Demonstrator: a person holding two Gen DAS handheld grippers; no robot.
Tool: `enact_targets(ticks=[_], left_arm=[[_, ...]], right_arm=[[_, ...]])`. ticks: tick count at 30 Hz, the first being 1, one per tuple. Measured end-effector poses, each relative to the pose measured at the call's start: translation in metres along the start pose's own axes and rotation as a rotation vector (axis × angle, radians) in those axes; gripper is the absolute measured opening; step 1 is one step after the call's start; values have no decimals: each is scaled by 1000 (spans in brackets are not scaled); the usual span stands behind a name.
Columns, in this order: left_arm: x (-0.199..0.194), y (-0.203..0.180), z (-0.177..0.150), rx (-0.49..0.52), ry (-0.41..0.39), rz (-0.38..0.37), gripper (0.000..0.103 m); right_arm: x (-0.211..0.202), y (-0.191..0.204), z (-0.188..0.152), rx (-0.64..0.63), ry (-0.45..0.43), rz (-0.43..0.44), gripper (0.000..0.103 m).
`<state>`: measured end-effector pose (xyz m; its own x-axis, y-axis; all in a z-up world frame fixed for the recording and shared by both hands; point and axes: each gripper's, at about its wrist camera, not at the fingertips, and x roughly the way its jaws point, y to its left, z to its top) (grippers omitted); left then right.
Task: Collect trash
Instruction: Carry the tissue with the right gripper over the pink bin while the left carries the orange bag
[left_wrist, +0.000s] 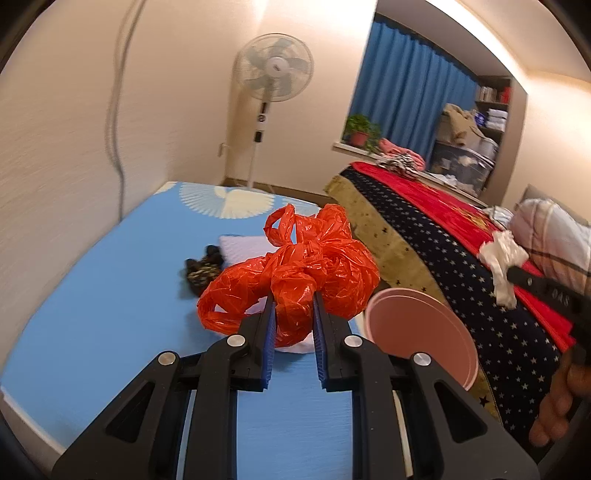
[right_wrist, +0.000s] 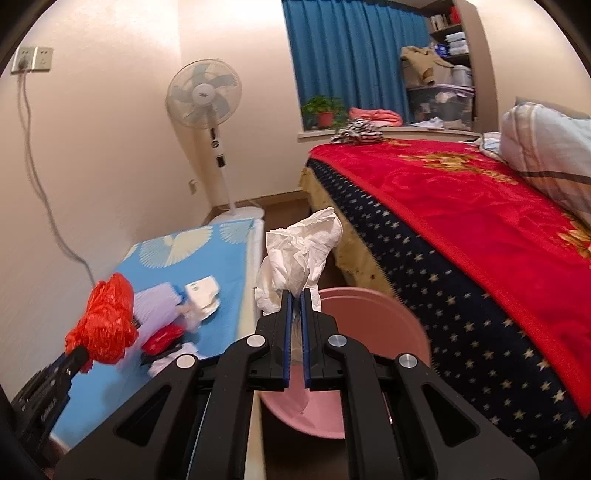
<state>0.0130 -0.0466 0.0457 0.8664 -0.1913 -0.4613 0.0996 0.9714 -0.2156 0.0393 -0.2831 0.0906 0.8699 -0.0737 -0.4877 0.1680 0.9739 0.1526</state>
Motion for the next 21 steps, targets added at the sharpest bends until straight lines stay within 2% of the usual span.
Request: enact_targets(ticks=[7,21], left_arm=[[21,-18,-4,16,24,-49,18],[65,-72,-9,88,67,-149,18]], right_arm=[[10,-21,7,27,1,-53,5],[37,-36,5,16,21,-131,5]])
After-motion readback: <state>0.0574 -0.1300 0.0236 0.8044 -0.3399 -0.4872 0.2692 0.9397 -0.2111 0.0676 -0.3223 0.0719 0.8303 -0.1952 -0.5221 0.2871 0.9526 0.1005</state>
